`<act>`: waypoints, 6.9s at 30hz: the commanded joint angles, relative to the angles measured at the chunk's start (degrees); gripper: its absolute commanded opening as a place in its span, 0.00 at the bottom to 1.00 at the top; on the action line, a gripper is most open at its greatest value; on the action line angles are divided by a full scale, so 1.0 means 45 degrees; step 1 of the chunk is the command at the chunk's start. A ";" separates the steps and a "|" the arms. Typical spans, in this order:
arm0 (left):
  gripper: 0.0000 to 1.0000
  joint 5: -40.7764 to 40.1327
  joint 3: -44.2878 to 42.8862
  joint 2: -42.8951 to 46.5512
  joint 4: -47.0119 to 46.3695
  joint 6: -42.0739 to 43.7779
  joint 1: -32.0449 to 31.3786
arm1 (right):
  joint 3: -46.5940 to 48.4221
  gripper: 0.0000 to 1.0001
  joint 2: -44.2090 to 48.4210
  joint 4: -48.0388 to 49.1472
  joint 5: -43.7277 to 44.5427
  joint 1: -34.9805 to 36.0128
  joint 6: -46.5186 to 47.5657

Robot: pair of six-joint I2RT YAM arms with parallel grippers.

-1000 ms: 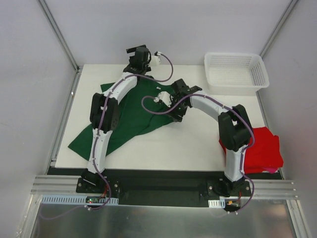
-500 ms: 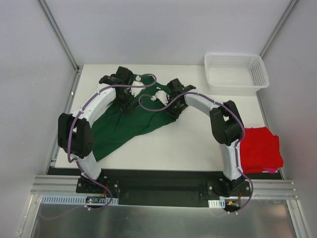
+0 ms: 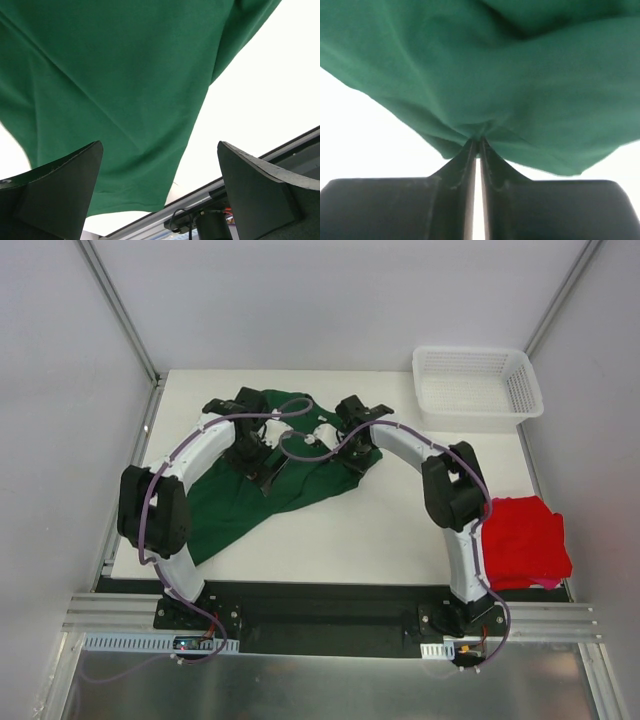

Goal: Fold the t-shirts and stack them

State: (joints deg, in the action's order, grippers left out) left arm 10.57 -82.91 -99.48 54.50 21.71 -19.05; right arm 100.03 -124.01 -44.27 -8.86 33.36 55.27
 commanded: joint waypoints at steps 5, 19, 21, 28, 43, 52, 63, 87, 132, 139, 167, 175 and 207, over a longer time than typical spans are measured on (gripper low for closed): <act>0.99 0.0933 0.1003 -0.0217 0.0096 -0.0138 0.0014 | -0.0840 0.36 0.2810 -0.1117 -0.0665 0.0086 -0.0777; 0.99 -0.0200 0.1004 -0.0666 -0.0334 0.0292 0.0365 | -0.2950 0.42 0.2538 -0.0457 -0.2035 0.0515 -0.0093; 0.99 -0.0239 0.0868 -0.0667 -0.0334 0.0194 0.0618 | -0.2990 0.42 0.2440 0.0282 -0.1647 0.0632 -0.0230; 0.99 -0.0435 0.1062 -0.0413 -0.0334 0.0292 0.0717 | -0.3166 0.42 0.2206 0.1732 -0.0297 0.0867 -0.0017; 0.99 -0.0493 0.0906 -0.0491 -0.0334 0.0096 0.0717 | -0.2873 0.41 0.1307 0.1343 0.0388 0.0925 0.0726; 0.99 -0.0883 0.1684 -0.0685 -0.0781 0.0252 0.0737 | -0.2132 0.01 0.2320 -0.0585 0.0817 0.0633 0.1038; 0.99 -0.0767 -0.0362 -0.2717 -0.1447 -0.0099 0.0737 | 0.0462 0.01 0.4177 -0.7813 -0.0647 0.0379 0.2854; 0.99 -0.1022 0.1431 -0.0864 -0.1057 0.0624 0.0756 | 0.0160 0.55 0.3358 -0.3312 -0.0472 -0.1438 0.1197; 0.99 -0.5922 0.2100 -0.1818 -0.4182 0.6502 0.5502 | -0.2089 0.53 0.1949 -0.3011 0.1484 -0.1263 0.1273; 0.99 -0.5981 0.0965 -0.2560 -0.4162 0.6931 0.5502 | -0.2758 0.53 0.3397 -0.4982 0.0506 -0.0579 0.1976; 0.99 -0.2447 -0.4311 -0.5354 -0.2483 0.4003 0.3238 | 0.2907 0.55 -0.1230 -0.0182 0.1089 -0.1301 -0.0193; 0.99 -0.1782 -0.2047 -0.4164 -0.1936 0.3847 0.3198 | 0.3454 0.56 -0.2111 0.0306 0.2297 -0.1359 0.0784; 0.99 -0.3266 0.0770 -0.1468 -0.1760 0.4121 0.4858 | 0.1972 0.56 0.0347 0.2548 0.3632 -0.1926 0.1177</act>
State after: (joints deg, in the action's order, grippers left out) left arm -4.78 -79.55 -109.97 45.54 41.10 3.20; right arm 107.15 -130.76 -34.30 12.12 25.12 64.29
